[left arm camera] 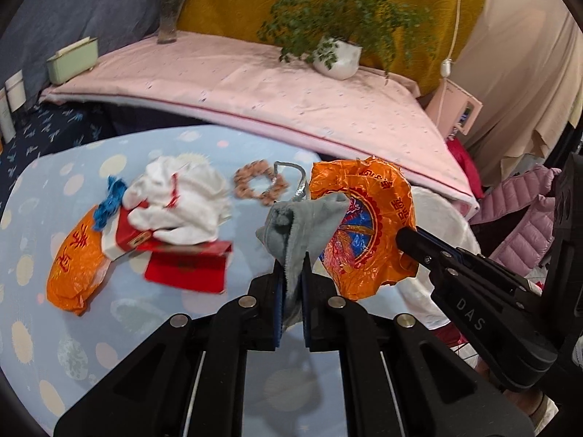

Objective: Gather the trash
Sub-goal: 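Carry the grey pouch and orange bag over the bin and release both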

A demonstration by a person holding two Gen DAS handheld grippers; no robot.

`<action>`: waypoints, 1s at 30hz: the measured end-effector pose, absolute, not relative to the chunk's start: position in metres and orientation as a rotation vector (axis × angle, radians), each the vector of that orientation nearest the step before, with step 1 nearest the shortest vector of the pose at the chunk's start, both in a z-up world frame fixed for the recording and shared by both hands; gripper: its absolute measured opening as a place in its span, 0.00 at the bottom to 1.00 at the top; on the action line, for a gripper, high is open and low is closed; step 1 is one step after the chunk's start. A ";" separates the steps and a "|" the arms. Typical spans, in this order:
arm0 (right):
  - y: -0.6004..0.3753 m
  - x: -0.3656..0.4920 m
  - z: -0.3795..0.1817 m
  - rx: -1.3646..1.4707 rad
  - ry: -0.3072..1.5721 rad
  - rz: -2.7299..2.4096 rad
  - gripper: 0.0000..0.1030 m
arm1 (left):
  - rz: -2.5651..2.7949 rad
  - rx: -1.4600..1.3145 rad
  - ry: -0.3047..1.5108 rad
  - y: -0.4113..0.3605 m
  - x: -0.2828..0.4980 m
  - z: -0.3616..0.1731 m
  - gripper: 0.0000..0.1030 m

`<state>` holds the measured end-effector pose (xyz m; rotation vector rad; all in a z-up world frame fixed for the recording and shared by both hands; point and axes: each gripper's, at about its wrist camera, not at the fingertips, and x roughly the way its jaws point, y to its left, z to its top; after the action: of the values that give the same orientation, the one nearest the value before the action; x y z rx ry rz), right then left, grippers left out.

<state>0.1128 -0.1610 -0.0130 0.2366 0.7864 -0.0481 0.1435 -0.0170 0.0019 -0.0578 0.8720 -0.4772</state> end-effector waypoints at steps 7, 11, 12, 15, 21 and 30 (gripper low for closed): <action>-0.203 0.096 0.007 0.262 0.721 -0.138 0.07 | -0.543 -0.034 0.831 -0.059 0.141 0.025 0.07; -0.230 0.086 0.009 0.284 0.702 -0.196 0.07 | -0.583 -0.004 0.815 -0.089 0.139 0.033 0.07; -0.236 0.084 0.009 0.288 0.699 -0.210 0.07 | -0.594 0.001 0.814 -0.096 0.138 0.034 0.07; -0.256 0.077 0.009 0.300 0.693 -0.252 0.07 | -0.627 0.017 0.814 -0.118 0.135 0.035 0.07; -0.292 0.063 0.000 0.337 0.695 -0.321 0.07 | -0.683 0.059 0.826 -0.162 0.130 0.031 0.07; -0.329 0.050 -0.020 0.395 0.715 -0.395 0.07 | -0.727 0.099 0.849 -0.204 0.129 0.020 0.08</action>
<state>0.0505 -0.3295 -0.0196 0.3953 0.7152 -0.3948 0.1295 -0.2045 0.0200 0.0992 0.8489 -0.7270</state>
